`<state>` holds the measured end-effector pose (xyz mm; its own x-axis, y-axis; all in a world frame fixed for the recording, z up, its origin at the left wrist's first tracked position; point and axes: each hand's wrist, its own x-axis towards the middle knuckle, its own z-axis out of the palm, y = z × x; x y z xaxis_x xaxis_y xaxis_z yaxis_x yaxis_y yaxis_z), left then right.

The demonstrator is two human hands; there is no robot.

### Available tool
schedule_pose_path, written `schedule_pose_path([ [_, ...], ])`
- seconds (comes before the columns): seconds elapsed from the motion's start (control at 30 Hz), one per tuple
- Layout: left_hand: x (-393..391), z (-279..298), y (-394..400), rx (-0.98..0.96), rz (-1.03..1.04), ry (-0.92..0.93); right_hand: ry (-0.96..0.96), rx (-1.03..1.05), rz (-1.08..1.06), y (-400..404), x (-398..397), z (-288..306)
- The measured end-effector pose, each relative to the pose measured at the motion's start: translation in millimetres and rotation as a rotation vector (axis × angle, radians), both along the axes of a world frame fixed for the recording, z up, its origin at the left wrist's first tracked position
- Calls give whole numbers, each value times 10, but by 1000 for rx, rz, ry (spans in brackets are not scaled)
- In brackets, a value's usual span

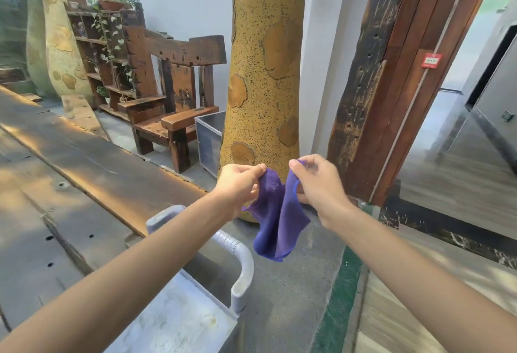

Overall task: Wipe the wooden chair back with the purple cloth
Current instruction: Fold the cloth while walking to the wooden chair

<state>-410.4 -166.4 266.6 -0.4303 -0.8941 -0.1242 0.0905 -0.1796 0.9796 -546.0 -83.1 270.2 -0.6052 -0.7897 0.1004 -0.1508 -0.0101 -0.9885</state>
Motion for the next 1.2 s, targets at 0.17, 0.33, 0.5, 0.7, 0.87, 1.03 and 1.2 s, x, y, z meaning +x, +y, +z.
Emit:
schedule_pose_path([
  [0.17,-248,10,96,-160,-60,-22,170,-29,5,0,20,6],
  [0.33,-337,41,12,-217,-122,-27,148,-71,87,18,-153,17],
  [0.5,-428,77,-81,-335,-260,-46,278,-48,193,-26,-541,23],
  [0.7,-672,74,-277,-481,-235,-152,480,8,256,-124,-1154,-117],
  [0.87,-828,38,-556,-498,-296,-226,655,267,391,-295,-1586,-475],
  [1.03,-913,-113,-842,-492,-267,-234,607,180,410,-554,-1697,-734],
  [1.2,-1027,-335,-1341,-444,-142,-276,576,117,291,-980,-1858,-941],
])
